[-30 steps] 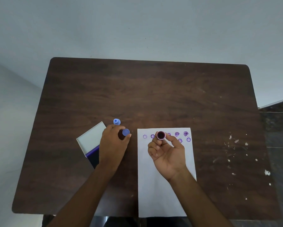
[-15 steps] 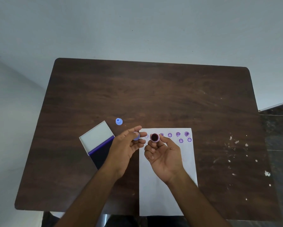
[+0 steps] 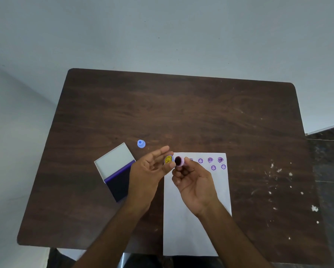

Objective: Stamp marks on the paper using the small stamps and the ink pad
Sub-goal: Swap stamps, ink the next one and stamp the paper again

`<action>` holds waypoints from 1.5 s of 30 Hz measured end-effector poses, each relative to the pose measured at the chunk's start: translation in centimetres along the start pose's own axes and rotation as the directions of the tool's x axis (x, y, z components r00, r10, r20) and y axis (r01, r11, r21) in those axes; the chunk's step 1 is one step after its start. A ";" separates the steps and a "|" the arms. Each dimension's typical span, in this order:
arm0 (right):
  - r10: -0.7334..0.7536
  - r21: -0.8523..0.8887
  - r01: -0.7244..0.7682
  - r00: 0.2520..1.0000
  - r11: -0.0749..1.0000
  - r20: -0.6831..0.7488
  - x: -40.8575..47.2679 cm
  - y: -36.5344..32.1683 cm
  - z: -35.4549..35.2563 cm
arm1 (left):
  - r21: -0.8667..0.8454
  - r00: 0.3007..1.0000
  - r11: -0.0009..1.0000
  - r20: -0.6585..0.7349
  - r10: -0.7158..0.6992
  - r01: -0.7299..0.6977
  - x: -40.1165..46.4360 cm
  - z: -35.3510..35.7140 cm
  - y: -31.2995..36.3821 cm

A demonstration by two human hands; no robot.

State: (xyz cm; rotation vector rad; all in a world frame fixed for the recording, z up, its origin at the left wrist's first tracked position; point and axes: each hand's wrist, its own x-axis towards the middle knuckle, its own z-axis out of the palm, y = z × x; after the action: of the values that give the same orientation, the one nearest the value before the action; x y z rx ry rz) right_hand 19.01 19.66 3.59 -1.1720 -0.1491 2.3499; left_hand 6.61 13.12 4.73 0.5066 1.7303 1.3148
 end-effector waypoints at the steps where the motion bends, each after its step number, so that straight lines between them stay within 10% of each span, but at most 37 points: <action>1: -0.018 -0.029 0.019 1.000 0.999 0.006 0.0 0.0 0.1 | -0.002 1.000 1.000 -0.014 0.025 -0.025 -0.2 0.2 0.0; 37: -0.025 -0.373 0.091 0.984 0.923 0.177 2.1 1.9 3.6 | 0.012 0.998 0.999 0.049 0.032 -0.033 0.7 -4.5 -0.4; 41: -0.085 -0.490 0.128 0.990 0.863 0.109 3.1 2.9 4.4 | 0.106 0.999 0.994 0.043 0.010 -0.014 0.8 -5.9 -0.6; 45: -0.277 -0.792 0.203 0.960 0.576 0.044 4.9 3.4 4.8 | 0.090 0.993 0.995 -0.114 -0.037 0.047 0.6 -6.6 -0.7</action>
State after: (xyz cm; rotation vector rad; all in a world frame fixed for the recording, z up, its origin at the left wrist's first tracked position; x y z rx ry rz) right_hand 11.49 19.68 1.98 -1.4982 -1.3671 1.9779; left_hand 0.98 9.58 4.18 0.4528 1.8916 1.2588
